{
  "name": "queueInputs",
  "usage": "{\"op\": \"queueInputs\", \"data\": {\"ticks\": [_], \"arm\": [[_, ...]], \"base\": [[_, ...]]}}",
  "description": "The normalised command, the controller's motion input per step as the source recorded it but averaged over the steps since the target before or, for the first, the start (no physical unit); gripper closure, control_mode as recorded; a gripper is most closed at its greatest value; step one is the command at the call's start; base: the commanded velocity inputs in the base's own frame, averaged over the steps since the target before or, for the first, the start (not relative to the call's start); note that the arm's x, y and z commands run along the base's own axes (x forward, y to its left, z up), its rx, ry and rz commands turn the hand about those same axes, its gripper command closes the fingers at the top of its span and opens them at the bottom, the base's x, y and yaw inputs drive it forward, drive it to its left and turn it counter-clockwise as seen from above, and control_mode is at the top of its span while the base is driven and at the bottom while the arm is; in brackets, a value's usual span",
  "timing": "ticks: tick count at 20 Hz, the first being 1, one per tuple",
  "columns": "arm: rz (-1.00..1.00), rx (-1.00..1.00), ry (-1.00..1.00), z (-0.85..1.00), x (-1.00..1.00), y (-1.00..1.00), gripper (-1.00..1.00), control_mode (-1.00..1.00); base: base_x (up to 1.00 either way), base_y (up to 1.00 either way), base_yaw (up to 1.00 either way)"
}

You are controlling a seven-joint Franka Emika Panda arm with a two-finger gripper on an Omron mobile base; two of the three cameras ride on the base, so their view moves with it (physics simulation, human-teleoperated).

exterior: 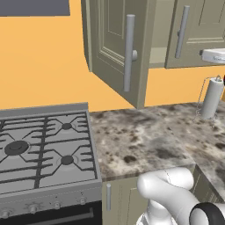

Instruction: Open the cabinet. Pick the peach and peach from the cabinet and place them into the bowl. Then close the cabinet.

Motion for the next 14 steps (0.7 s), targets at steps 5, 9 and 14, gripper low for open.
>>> {"op": "queueInputs", "data": {"ticks": [5, 9, 14], "arm": [[-0.18, -0.01, 0.0, 0.0, 0.15, 0.0, -1.0, -1.0], [-0.03, 0.0, 0.0, 0.0, 0.0, 0.0, -1.0, -1.0], [0.0, 0.0, -0.17, -0.14, -0.01, 0.0, -1.0, -1.0]], "base": [[0.0, 0.0, 0.0], [0.0, 0.0, 0.0], [0.0, 0.0, 0.0]]}}
